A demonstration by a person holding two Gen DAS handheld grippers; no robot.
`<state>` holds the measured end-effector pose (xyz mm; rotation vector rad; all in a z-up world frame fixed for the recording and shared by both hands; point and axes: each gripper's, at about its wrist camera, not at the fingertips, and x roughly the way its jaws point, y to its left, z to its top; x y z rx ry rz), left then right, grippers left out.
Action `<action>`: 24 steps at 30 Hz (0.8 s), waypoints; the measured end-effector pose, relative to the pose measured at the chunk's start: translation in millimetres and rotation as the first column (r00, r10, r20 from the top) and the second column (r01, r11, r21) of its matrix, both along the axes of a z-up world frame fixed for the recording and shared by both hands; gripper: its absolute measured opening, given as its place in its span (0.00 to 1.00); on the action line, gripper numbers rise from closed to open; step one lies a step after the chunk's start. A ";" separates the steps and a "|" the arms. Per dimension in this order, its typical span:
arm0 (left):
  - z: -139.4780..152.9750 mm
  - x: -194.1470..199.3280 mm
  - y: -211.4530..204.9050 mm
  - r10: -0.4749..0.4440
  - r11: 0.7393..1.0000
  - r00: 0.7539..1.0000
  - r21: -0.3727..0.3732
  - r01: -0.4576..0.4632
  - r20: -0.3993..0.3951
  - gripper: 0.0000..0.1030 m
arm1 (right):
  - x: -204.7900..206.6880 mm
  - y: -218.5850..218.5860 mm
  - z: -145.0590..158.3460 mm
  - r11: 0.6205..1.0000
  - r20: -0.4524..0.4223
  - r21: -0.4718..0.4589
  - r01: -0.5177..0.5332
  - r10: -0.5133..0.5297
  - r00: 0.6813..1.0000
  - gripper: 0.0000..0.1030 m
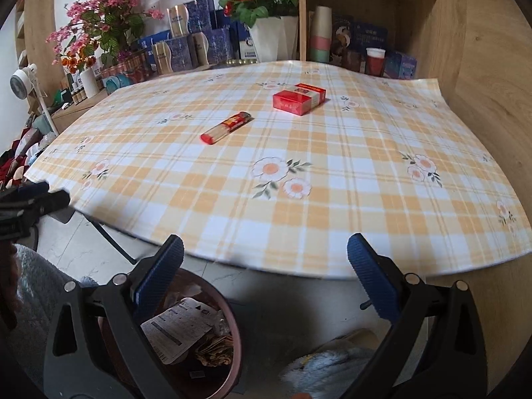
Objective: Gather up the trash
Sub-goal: 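Move both grippers back to the table toward the lighter and red box, then grasp the red lighter with the left gripper while the right gripper grasps the red cigarette box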
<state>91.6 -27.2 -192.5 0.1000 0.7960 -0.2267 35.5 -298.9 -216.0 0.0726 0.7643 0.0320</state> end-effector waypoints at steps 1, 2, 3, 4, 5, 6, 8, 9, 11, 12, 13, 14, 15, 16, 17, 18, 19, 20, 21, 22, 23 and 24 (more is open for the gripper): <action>6.3 8.2 -12.5 -0.013 0.999 0.999 0.051 0.011 0.038 0.94 | 5.0 -5.2 1.8 1.000 -0.002 0.011 0.006 -0.006 1.000 0.94; 10.7 12.0 -21.7 -0.037 0.996 0.996 0.084 0.030 0.077 0.94 | 11.0 -12.3 4.8 0.999 -0.001 0.027 0.019 -0.019 1.000 0.94; 13.6 15.3 -29.2 -0.058 0.993 0.992 0.113 0.046 0.108 0.94 | 17.4 -19.2 7.5 0.999 -0.003 0.039 0.034 -0.034 0.999 0.94; 16.6 21.6 -41.3 -0.082 0.986 0.986 0.153 0.060 0.145 0.94 | 24.2 -26.0 9.9 0.998 -0.005 0.051 0.049 -0.049 0.999 0.94; 18.8 31.1 -52.6 -0.116 0.983 0.981 0.162 0.091 0.156 0.94 | 29.1 -31.2 11.3 0.996 -0.006 0.059 0.060 -0.059 0.998 0.94; 18.8 37.4 -59.1 -0.140 0.981 0.979 0.155 0.117 0.149 0.94 | 35.6 -37.7 13.3 0.995 -0.007 0.071 0.073 -0.073 0.997 0.94; 15.9 60.0 -77.6 -0.207 0.974 0.972 0.117 0.195 0.109 0.94 | 46.6 -48.5 16.6 0.991 -0.006 0.089 0.097 -0.097 0.995 0.94; 12.6 74.3 -89.0 -0.239 0.968 0.967 0.104 0.230 0.085 0.94 | 52.6 -54.2 18.1 0.989 -0.005 0.101 0.107 -0.107 0.994 0.94; 6.4 90.9 -105.3 -0.269 0.960 0.961 0.093 0.263 0.061 0.94 | 61.6 -61.8 20.4 0.986 -0.004 0.113 0.122 -0.122 0.992 0.94; 1.9 104.1 -115.0 -0.282 0.957 0.959 0.083 0.278 0.035 0.94 | 65.8 -65.2 20.8 0.985 -0.007 0.118 0.129 -0.129 0.992 0.94; -1.2 111.5 -121.1 -0.289 0.955 0.957 0.070 0.287 0.022 0.94 | 71.2 -69.8 20.8 0.982 -0.012 0.131 0.137 -0.136 0.991 0.94; -3.9 120.1 -127.6 -0.301 0.953 0.954 0.045 0.300 0.009 0.93 | 74.4 -73.1 20.2 0.980 -0.016 0.142 0.142 -0.142 0.990 0.94; -6.1 125.8 -132.4 -0.305 0.952 0.952 0.034 0.305 0.002 0.89 | 77.5 -76.9 19.9 0.977 -0.020 0.153 0.150 -0.149 0.989 0.94; -10.0 135.3 -139.9 -0.315 0.949 0.949 0.024 0.316 -0.019 0.83 | 81.8 -81.4 18.9 0.973 -0.024 0.165 0.162 -0.160 0.987 0.94; -13.4 140.7 -144.5 -0.323 0.946 0.946 0.022 0.324 -0.033 0.79 | 84.6 -84.5 18.0 0.971 -0.027 0.170 0.169 -0.167 0.986 0.94; -17.8 146.6 -150.0 -0.331 0.943 0.942 0.025 0.333 -0.050 0.73 | 87.5 -87.1 17.2 0.969 -0.030 0.176 0.175 -0.172 0.985 0.94; -20.7 149.7 -152.5 -0.337 0.940 0.940 0.027 0.339 -0.060 0.66 | 91.1 -90.3 16.4 0.966 -0.032 0.184 0.180 -0.177 0.984 0.94; -24.6 154.4 -156.0 -0.343 0.938 0.937 0.031 0.346 -0.072 0.63 | 92.9 -91.5 15.8 0.965 -0.033 0.189 0.183 -0.180 0.983 0.94; -27.6 157.8 -157.8 -0.346 0.936 0.935 0.034 0.349 -0.082 0.57 | 95.5 -93.1 15.3 0.963 -0.035 0.193 0.186 -0.183 0.983 0.94; -31.5 161.8 -160.8 -0.348 0.935 0.932 0.042 0.353 -0.098 0.52 | 97.9 -94.3 14.7 0.962 -0.036 0.196 0.188 -0.184 0.982 0.94; -34.8 164.8 -163.1 -0.347 0.933 0.931 0.055 0.355 -0.112 0.50 | 101.3 -95.9 13.9 0.961 -0.040 0.201 0.190 -0.186 0.982 0.94; -38.7 167.2 -166.9 -0.348 0.931 0.929 0.070 0.358 -0.130 0.46 | 104.1 -97.1 13.3 0.960 -0.042 0.205 0.191 -0.186 0.982 0.94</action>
